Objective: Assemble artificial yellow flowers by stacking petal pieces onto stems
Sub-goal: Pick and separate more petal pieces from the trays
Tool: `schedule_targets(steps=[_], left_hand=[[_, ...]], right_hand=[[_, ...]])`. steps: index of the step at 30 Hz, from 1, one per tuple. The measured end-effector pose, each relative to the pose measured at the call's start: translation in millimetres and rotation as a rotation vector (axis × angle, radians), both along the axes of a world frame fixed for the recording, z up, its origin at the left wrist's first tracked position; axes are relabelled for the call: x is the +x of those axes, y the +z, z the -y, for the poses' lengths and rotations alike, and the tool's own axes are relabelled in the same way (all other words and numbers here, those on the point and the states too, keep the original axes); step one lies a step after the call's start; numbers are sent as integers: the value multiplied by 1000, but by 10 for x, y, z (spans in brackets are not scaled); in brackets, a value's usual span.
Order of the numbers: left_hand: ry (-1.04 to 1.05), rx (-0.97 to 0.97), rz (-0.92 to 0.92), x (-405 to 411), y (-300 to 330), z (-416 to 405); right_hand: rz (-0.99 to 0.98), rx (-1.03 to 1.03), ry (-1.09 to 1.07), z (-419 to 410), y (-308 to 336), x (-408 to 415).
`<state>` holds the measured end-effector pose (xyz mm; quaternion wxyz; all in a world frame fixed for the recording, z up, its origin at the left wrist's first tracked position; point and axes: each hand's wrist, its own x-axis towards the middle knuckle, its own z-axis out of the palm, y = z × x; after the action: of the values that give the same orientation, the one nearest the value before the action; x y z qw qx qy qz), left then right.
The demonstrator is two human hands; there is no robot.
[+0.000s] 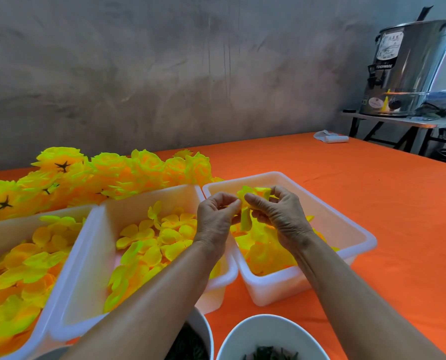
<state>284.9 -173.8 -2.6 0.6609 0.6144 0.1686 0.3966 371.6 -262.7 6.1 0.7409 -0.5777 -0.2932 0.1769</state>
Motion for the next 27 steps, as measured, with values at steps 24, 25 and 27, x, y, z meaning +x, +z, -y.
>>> schedule_targets(steps=[24,25,27], left_hand=[[-18,-134,62,27,-13,-61],[-5,-149,65,37,-13,-68],[18,-158,71,57,-16,-63]], right_hand=[[189,-78,-43,-62,99,100],[147,-70,-77,-53,76,128],[91,-60,-111,-57,15,146]])
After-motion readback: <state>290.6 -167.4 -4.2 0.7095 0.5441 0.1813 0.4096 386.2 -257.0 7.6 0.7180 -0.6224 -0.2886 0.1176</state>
